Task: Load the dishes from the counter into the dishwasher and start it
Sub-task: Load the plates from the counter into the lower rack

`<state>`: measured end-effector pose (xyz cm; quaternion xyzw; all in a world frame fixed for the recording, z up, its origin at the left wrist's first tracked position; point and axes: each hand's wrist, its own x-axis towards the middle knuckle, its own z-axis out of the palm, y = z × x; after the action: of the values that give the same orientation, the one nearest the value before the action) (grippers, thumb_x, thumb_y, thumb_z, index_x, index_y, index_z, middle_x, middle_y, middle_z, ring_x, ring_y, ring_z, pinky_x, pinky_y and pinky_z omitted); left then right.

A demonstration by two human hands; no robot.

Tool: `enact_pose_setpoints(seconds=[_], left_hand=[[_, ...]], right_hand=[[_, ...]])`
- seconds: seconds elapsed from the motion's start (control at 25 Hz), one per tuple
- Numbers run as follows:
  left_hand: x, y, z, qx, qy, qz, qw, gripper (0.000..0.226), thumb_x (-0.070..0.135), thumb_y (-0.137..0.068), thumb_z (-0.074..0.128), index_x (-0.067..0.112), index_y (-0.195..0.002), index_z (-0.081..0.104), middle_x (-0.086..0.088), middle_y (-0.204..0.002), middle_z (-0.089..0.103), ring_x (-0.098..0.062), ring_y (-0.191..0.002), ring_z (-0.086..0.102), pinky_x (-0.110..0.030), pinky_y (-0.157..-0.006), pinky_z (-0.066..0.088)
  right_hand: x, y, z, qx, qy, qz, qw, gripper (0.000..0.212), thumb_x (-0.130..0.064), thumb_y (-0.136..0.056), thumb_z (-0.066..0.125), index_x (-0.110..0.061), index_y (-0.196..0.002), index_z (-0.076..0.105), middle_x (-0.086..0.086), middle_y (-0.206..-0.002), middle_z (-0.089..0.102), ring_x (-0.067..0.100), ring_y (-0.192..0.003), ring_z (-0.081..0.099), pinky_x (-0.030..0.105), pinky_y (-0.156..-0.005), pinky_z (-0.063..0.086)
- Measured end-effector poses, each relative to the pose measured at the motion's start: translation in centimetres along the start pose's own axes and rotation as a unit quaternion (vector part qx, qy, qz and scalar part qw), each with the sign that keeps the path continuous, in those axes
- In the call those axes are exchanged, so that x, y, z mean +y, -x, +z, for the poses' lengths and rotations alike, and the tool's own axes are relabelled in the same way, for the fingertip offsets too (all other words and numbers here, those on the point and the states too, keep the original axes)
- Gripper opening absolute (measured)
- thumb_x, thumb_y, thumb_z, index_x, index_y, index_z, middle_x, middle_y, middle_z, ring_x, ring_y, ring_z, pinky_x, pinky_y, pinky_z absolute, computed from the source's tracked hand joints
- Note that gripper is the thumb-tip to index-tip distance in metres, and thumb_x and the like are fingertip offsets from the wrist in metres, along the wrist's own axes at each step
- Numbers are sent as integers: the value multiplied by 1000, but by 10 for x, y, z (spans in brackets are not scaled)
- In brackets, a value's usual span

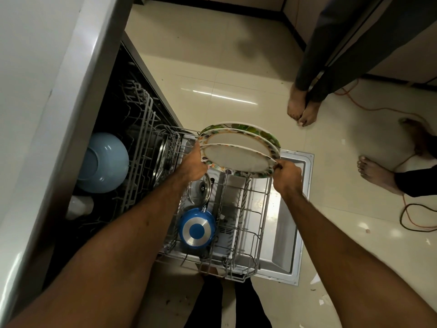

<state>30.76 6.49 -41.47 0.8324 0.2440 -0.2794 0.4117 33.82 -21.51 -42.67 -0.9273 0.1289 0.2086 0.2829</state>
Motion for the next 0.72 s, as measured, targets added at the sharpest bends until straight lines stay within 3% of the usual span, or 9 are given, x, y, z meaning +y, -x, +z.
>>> enact_pose_setpoints(seconds=[0.08, 0.16, 0.2, 0.28, 0.44, 0.56, 0.64, 0.72], left_hand=[[-2, 2, -2, -22, -14, 2, 1000, 116, 5, -87, 76, 39, -162, -6, -11, -151, 48, -29, -119, 63, -26, -62, 53], [0, 7, -2, -30, -32, 4, 999, 123, 6, -85, 78, 37, -161, -14, -12, -163, 33, -32, -127, 59, -32, -71, 57], [1, 9, -2, -29, -42, 9, 999, 124, 6, -85, 78, 35, -161, -16, -12, -167, 25, -34, -134, 54, -40, -82, 59], [4, 14, -2, -30, -56, 17, 998, 123, 4, -86, 76, 32, -162, -16, -10, -171, 11, -36, -145, 41, -54, -107, 50], [11, 34, -2, -38, -101, 48, 993, 119, 6, -88, 76, 25, -163, -14, -3, -172, -11, -35, -156, 16, -52, -122, 27], [16, 59, -4, -37, -168, 75, 982, 116, 12, -90, 75, 25, -163, -15, 4, -170, -22, -33, -157, 13, -49, -121, 29], [21, 80, -9, -12, -218, 107, 970, 114, 18, -90, 75, 23, -163, -12, 6, -169, -23, -32, -156, 19, -49, -120, 35], [28, 101, -17, 16, -278, 143, 950, 115, 27, -89, 76, 21, -163, -12, 3, -170, -22, -30, -158, 12, -51, -123, 30]], right_hand=[[-1, 1, -1, -43, -21, 0, 999, 39, -4, -103, 55, -14, -140, 63, 14, -120, 70, 25, -95, 61, 29, -79, 51], [-1, 4, -4, -81, -40, 3, 996, 50, -3, -102, 55, -17, -150, 52, 12, -123, 65, 23, -97, 58, 27, -74, 50], [0, 6, -6, -96, -44, 5, 994, 56, -3, -102, 56, -20, -154, 46, 10, -123, 63, 22, -97, 56, 22, -68, 48], [-1, 9, -9, -111, -49, 0, 993, 64, -5, -102, 59, -25, -159, 36, 9, -127, 63, 20, -97, 56, 18, -60, 43], [-9, 26, -13, -101, -64, -74, 990, 76, -10, -97, 71, -22, -160, 30, 9, -144, 58, 25, -123, 59, 33, -95, 52], [-19, 44, -18, -123, -55, -118, 984, 84, -15, -91, 77, -22, -159, 27, 7, -154, 45, 25, -137, 50, 43, -112, 49], [-28, 58, -22, -128, 24, -134, 982, 90, -27, -93, 74, -20, -163, 19, 10, -166, 29, 30, -151, 34, 52, -123, 34], [-43, 77, -31, -97, 110, -165, 975, 90, -42, -99, 64, -16, -166, 10, 10, -174, 12, 30, -160, 12, 49, -130, 11]])
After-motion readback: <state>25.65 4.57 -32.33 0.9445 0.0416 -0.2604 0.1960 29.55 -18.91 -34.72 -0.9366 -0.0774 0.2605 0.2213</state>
